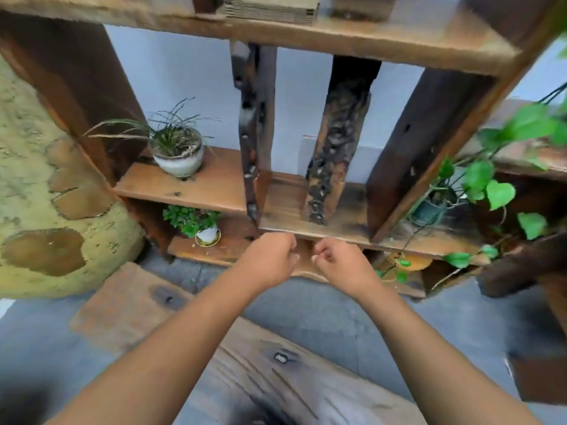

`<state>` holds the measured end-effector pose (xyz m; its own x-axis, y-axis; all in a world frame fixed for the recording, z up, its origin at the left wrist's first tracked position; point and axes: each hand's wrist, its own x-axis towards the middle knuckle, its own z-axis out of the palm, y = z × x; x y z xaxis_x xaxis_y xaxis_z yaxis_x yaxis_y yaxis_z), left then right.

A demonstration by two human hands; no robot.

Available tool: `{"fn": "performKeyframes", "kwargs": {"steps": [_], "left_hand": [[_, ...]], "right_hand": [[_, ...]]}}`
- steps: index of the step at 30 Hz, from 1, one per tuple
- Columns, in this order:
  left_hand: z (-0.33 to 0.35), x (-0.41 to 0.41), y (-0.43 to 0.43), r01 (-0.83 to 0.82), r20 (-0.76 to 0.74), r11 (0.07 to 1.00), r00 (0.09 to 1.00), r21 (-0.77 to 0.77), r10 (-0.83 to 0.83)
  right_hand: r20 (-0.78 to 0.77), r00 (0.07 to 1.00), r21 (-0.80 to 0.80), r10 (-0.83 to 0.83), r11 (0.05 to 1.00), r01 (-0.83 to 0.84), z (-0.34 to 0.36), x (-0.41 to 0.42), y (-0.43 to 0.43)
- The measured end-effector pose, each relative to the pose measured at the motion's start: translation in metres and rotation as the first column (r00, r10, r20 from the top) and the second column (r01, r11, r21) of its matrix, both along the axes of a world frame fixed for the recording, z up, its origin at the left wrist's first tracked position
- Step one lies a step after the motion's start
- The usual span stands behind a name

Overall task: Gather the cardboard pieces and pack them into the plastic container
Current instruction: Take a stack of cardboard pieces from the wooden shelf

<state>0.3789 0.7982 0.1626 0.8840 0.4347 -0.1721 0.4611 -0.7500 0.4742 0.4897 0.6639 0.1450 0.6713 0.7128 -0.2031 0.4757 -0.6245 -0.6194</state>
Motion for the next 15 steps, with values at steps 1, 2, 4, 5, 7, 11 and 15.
{"fn": "performKeyframes", "kwargs": {"steps": [1,2,4,5,7,11,15], "left_hand": [[0.005,0.008,0.007,0.026,0.015,1.0,1.0,0.007,-0.026],[0.01,0.014,0.015,0.041,0.03,0.999,0.999,0.016,-0.042],[0.022,0.026,0.033,0.063,0.058,0.997,0.996,0.041,-0.065],[0.03,0.031,0.043,0.076,0.065,0.995,0.995,0.057,-0.08],[0.046,0.042,0.061,0.092,0.08,0.993,0.992,0.079,-0.098],[0.091,0.068,0.089,0.109,0.157,0.984,0.979,0.138,-0.13],[0.142,0.091,0.116,0.095,0.22,0.972,0.965,0.214,-0.143]], "right_hand": [[0.014,1.0,-0.004,-0.001,1.0,0.001,0.004,0.004,0.004],[0.032,0.999,-0.012,-0.003,1.0,0.004,0.009,0.007,0.009],[0.088,0.996,-0.006,-0.027,1.0,0.028,0.023,0.014,0.02],[0.116,0.992,0.008,-0.043,0.999,0.042,0.032,0.019,0.026],[0.163,0.985,0.039,-0.058,0.998,0.052,0.051,0.027,0.036],[0.289,0.955,0.099,-0.072,0.994,0.045,0.1,0.048,0.054],[0.407,0.907,0.168,-0.104,0.985,0.037,0.155,0.071,0.07]]}}
